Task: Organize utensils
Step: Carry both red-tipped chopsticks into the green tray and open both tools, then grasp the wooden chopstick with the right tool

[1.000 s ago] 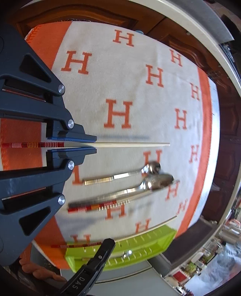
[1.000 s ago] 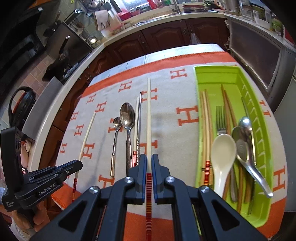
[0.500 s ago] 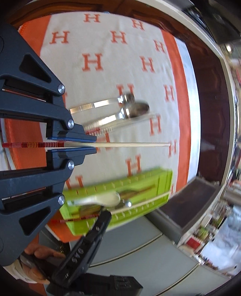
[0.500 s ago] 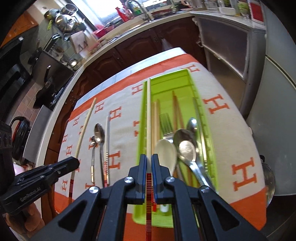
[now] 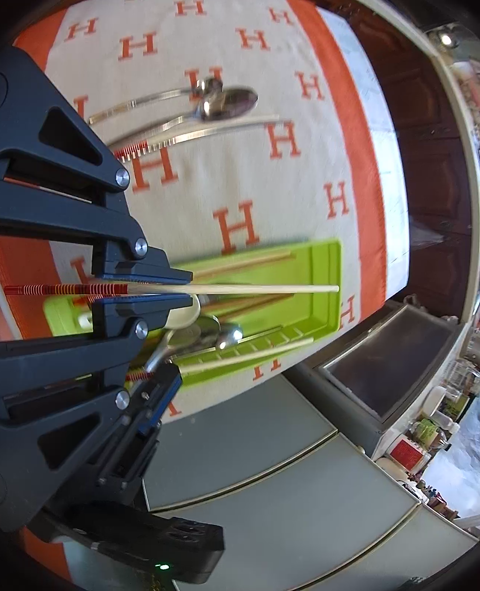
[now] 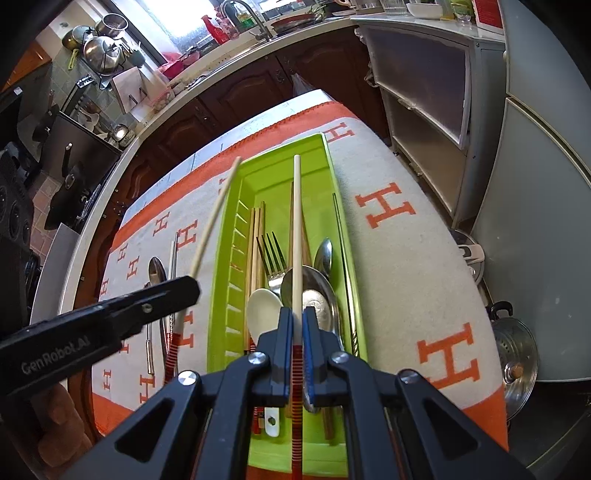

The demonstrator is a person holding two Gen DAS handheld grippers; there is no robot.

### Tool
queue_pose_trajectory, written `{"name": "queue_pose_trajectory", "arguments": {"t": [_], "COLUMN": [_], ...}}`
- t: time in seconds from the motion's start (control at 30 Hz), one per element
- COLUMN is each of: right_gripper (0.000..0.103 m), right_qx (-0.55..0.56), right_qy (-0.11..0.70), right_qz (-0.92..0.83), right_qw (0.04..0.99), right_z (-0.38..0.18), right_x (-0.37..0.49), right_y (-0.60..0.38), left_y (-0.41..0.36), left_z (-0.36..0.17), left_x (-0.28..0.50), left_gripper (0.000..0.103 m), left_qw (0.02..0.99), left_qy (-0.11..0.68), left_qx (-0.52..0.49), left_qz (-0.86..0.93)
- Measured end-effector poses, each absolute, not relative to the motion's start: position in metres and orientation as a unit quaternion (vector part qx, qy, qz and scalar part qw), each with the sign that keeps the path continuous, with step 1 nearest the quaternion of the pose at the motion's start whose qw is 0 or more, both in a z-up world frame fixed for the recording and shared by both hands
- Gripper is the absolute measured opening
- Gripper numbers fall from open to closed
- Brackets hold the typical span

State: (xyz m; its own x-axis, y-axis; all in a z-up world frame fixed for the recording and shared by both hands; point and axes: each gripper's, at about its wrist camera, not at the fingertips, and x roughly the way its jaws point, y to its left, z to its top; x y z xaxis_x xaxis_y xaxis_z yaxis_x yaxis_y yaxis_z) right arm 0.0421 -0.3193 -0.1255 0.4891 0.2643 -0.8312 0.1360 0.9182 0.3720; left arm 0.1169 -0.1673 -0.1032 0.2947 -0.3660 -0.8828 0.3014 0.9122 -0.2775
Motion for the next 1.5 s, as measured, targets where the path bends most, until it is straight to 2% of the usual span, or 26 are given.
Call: {"name": "queue_pose_trajectory", "arguments": {"t": [0.47,0.6,0.67,0.8,0.83,1.17,1.3,1.5], "right_gripper": [0.006,0.011,0.014,0.014,0.014,0.014,0.019,0.019], "right_qx": [0.180,0.178,0.178,0.179,0.180,0.166,0.164,0.149], "right_qy": [0.510,0.509,0.506,0.506,0.506,0.510,0.510,0.509], "right_qz": [0.021,0.016,0.014,0.011,0.011,0.016,0.022,0.030], "right_qw": [0.841,0.842,0.844,0.844,0.843,0.844,0.844,0.847], "right_z": [-0.128,-0.126,-0.124,-0.122,-0.122,-0.116,-0.114,-0.109], "right_x": [0.057,0.055,0.053,0.048,0.047,0.034,0.028,0.022], "right_y": [-0.317,-0.317,-0.317,-0.317,-0.316,-0.302,-0.294,-0.276], "left_y": [-0.181,-0.178,-0.177,-0.173,-0.170,-0.134,-0.115,-0.085], "left_z": [-0.137,-0.135,-0.132,-0.126,-0.123,-0.106,-0.108,-0.110], "left_x": [0.128,0.121,0.115,0.104,0.101,0.075,0.065,0.060], "left_gripper": [0.003,0.004,0.008,0.036,0.039,0.040,0.040,0.040], "left_qw": [0.801,0.807,0.808,0.812,0.815,0.832,0.835,0.834], "left_qy": [0.565,0.559,0.557,0.553,0.548,0.529,0.530,0.536], "left_qx": [-0.019,0.006,0.020,0.033,0.034,0.039,0.039,0.015], "left_qz": [-0.194,-0.189,-0.189,-0.186,-0.185,-0.161,-0.146,-0.126]}}
